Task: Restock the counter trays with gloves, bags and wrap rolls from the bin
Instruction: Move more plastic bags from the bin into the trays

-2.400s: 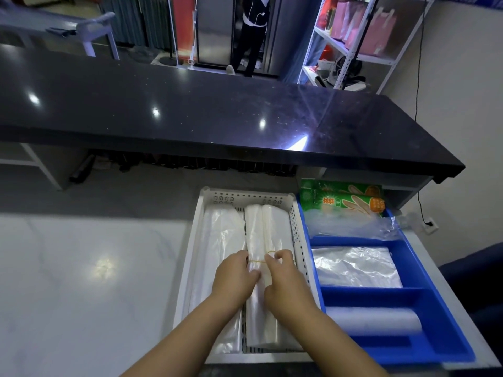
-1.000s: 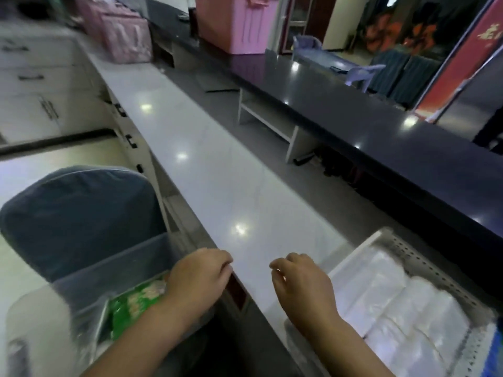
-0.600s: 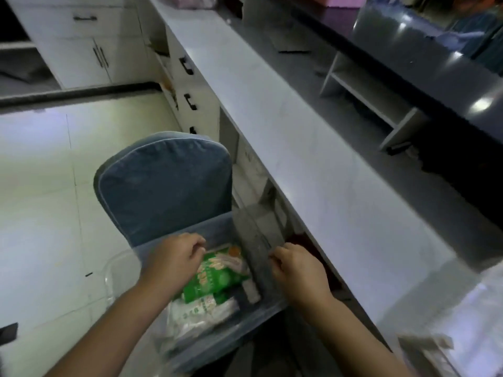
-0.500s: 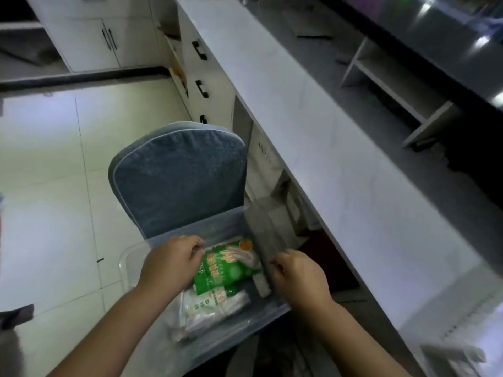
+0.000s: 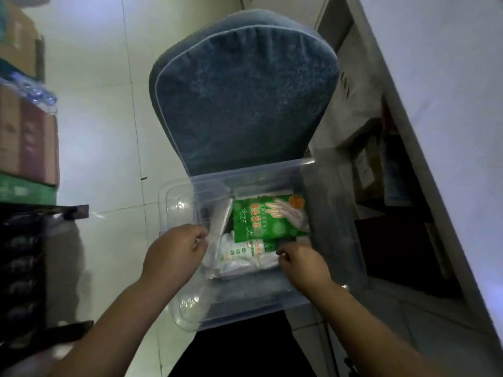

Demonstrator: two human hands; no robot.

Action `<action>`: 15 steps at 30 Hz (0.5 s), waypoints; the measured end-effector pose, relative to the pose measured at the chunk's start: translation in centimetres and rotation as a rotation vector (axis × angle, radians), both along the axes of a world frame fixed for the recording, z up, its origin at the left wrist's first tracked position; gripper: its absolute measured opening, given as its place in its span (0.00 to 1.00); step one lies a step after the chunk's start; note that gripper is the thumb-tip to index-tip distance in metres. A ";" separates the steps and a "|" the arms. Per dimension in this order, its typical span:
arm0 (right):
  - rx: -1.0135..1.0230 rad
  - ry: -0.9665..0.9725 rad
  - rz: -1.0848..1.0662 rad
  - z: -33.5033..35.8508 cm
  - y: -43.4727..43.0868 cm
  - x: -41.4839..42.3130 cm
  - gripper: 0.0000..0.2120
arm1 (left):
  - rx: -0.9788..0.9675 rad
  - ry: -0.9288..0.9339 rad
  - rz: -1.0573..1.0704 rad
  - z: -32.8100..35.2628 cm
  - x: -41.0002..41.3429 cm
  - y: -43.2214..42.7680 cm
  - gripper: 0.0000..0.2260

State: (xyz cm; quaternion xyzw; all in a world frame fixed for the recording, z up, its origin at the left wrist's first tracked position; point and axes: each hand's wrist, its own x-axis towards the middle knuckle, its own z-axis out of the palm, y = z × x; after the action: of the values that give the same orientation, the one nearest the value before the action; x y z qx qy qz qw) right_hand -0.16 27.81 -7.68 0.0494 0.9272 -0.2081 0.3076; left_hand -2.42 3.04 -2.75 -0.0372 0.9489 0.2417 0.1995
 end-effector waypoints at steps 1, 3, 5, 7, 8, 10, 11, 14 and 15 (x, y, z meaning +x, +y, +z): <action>-0.017 -0.060 0.010 -1.7 -0.4 -0.2 0.12 | -0.012 -0.018 0.018 -0.9 0.4 -0.2 0.08; -0.033 -0.176 0.051 -5.3 -1.1 -0.3 0.13 | -0.031 -0.055 0.044 -2.7 1.3 -0.6 0.09; -0.029 -0.262 0.113 -8.7 -1.6 -0.2 0.16 | -0.048 -0.084 0.058 -4.5 2.1 -0.9 0.09; -0.016 -0.287 0.203 -11.6 -2.0 0.0 0.21 | -0.058 -0.100 0.064 -6.2 2.8 -0.9 0.09; 0.001 -0.276 0.264 -13.0 -2.2 0.0 0.22 | -0.059 -0.104 0.068 -6.9 3.0 -0.9 0.10; 0.049 -0.220 0.416 -15.3 -2.6 0.2 0.25 | -0.063 -0.113 0.085 -8.0 3.4 -0.8 0.10; 0.073 -0.182 0.478 -16.0 -2.7 0.2 0.25 | -0.064 -0.110 0.095 -8.3 3.4 -0.8 0.10; 0.154 -0.157 0.614 -18.2 -3.0 0.3 0.26 | -0.070 -0.099 0.133 -9.3 3.8 -0.6 0.11; 0.192 -0.158 0.660 -18.9 -3.2 0.4 0.26 | -0.076 -0.093 0.141 -9.6 3.9 -0.6 0.11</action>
State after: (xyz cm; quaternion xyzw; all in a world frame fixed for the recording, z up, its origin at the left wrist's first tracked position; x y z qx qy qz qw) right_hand 0.20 24.60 -26.55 -0.2081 0.8820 -0.0048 0.4228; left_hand 1.52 2.40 -12.36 -0.1224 0.9420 0.2172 0.2245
